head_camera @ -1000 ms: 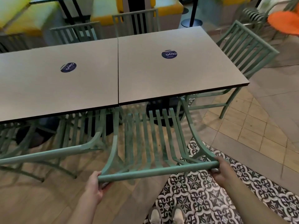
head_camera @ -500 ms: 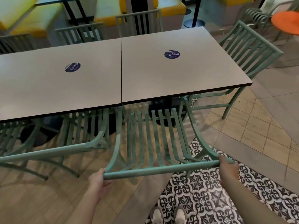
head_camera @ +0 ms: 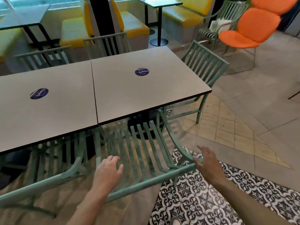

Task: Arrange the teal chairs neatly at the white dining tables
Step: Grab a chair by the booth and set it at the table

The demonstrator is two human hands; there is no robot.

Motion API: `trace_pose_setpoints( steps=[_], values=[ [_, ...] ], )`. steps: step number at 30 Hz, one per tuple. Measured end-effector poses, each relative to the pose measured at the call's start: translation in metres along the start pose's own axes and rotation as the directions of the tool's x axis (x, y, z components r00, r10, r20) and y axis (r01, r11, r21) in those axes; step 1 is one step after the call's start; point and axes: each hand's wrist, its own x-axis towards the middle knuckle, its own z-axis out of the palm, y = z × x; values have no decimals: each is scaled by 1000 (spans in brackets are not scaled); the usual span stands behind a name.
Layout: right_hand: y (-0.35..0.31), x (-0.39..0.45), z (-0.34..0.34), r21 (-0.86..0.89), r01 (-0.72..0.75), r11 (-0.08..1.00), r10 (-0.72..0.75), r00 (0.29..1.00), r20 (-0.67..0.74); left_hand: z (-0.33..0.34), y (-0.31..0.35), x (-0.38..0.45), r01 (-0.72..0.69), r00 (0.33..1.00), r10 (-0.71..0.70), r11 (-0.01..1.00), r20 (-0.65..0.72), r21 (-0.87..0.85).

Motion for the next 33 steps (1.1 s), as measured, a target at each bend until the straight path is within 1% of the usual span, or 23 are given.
trace_pose_setpoints(
  steps=[3, 6, 9, 11, 13, 14, 15, 18, 20, 24, 26, 30, 33],
  values=[
    [7, 15, -24, -54, 92, 994, -91, 996, 11, -5, 44, 17, -179, 984, 175, 978, 42, 111],
    [18, 41, -54, -81, 144, 986, -145, 989, -5, -16, 95, 39, -333, 943, 326, 917, 65, 220],
    [39, 68, -75, -81, 182, 980, -183, 983, -11, -26, 145, 64, -417, 908, 408, 868, 93, 270],
    [65, 88, -91, -67, 174, 983, -175, 985, -10, -25, 191, 88, -454, 889, 449, 840, 91, 297],
    [78, 108, -106, -60, 204, 977, -206, 978, -32, -27, 224, 107, -464, 884, 457, 829, 101, 312],
    [97, 126, -123, -55, 206, 977, -209, 977, -46, -22, 256, 123, -466, 882, 462, 823, 95, 326],
    [102, 136, -133, -68, 223, 972, -227, 972, -59, -21, 271, 132, -463, 883, 458, 820, 99, 335],
    [144, 173, -184, -75, 237, 969, -243, 968, -70, -10, 347, 166, -449, 890, 445, 817, 98, 362],
    [164, 195, -213, -129, 262, 956, -273, 959, -72, -6, 392, 183, -435, 894, 440, 813, 81, 386],
    [207, 248, -267, -193, 264, 945, -283, 956, -78, 13, 481, 221, -447, 891, 446, 828, 86, 339],
    [220, 272, -283, -218, 276, 936, -293, 955, -52, 19, 512, 241, -468, 880, 467, 818, 89, 335],
    [243, 344, -306, -227, 308, 924, -310, 950, 28, 35, 564, 301, -469, 882, 460, 834, 104, 290],
    [254, 412, -325, -280, 353, 893, -356, 934, 41, 43, 600, 354, -465, 882, 466, 837, 70, 287]
  ],
)
